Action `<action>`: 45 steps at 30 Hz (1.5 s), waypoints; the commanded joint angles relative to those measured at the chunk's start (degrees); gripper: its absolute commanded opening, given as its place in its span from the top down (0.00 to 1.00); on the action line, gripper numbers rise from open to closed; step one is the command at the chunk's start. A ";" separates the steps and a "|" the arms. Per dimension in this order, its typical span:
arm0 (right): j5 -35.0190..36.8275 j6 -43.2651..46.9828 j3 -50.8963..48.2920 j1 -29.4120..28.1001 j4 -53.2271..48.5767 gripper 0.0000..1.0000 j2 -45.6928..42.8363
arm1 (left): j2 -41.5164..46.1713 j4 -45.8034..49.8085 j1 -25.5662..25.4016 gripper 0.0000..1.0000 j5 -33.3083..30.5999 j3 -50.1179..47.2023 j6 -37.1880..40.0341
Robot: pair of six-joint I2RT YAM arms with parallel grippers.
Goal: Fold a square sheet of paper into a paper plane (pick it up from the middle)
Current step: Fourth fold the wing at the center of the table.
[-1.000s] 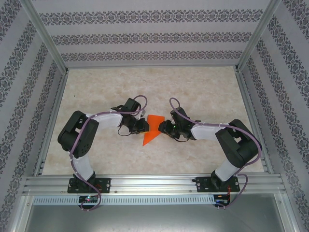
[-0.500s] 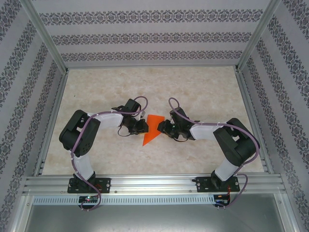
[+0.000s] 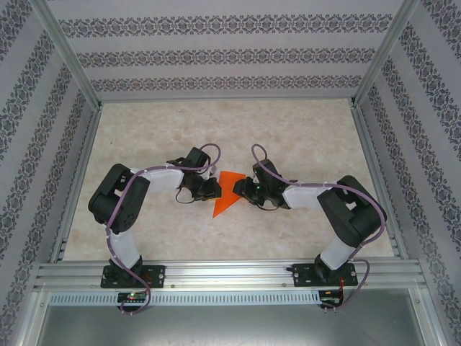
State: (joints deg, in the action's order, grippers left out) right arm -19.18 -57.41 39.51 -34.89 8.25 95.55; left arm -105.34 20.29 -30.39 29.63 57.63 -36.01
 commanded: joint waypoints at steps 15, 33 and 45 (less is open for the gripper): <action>-6.52 2.76 3.18 -0.83 6.11 0.65 4.09 | 1.44 -0.65 0.09 0.81 0.69 -0.54 0.28; -6.55 6.96 6.15 -0.81 -0.02 0.87 6.43 | 10.83 2.58 -1.19 0.67 -4.89 -2.84 2.41; -5.62 4.82 7.07 -0.68 -2.46 0.94 6.79 | 17.04 6.30 -13.99 0.49 -23.44 -6.34 7.23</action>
State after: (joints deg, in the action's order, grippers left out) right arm -25.54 -51.75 45.28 -35.27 6.48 101.84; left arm -89.19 24.58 -43.07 13.06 52.23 -31.51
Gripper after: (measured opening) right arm 0.068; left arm 0.502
